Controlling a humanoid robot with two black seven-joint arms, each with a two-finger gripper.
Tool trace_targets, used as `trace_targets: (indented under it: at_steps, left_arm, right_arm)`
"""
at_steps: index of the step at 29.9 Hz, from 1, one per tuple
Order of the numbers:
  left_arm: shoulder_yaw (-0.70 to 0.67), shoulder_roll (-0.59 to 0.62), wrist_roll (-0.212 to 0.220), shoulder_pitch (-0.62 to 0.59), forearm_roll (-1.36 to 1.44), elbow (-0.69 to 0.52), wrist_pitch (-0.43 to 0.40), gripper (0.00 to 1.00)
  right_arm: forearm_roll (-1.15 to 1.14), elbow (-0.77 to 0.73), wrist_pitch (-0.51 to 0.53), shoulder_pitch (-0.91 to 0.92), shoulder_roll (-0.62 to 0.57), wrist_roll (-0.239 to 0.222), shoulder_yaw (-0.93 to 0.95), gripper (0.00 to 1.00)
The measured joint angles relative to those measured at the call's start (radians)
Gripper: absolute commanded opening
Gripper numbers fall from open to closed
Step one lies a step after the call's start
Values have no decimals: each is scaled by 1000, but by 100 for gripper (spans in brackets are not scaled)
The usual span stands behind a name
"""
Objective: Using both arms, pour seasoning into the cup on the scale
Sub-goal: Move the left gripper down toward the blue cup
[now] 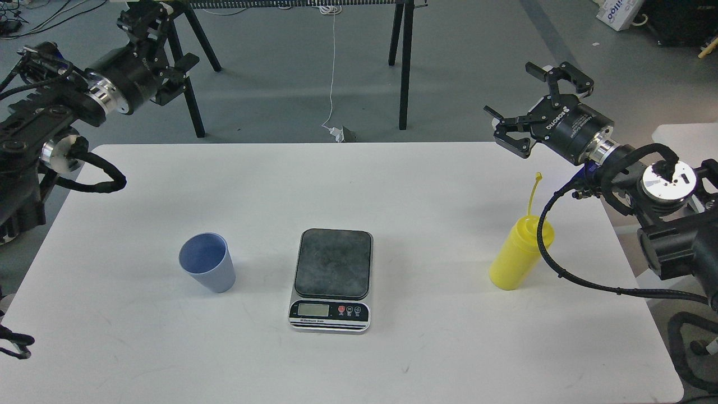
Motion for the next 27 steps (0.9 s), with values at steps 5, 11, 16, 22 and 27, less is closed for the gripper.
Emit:
trace_targets:
  at_steps: [5, 11, 16, 22, 27]
  left_arm:
    - [0, 8, 0, 2, -1, -5, 0, 100]
    - [-11, 36, 0, -7, -12, -6, 0, 100]
    - [-20, 32, 0, 0, -28, 1, 0, 100]
    - [-14, 35, 0, -1, -21, 2, 0, 100]
    - [-14, 46, 0, -8, -22, 3, 0, 100]
  right_arm:
    - [0, 0, 0, 0, 0, 0, 0, 99]
    - [0, 0, 0, -1, 0, 0, -1, 99]
    - [0, 0, 0, -1, 7, 0, -1, 99]
    - [1, 0, -1, -1, 7, 0, 14, 99]
    - [3, 0, 0, -3, 8, 0, 18, 99]
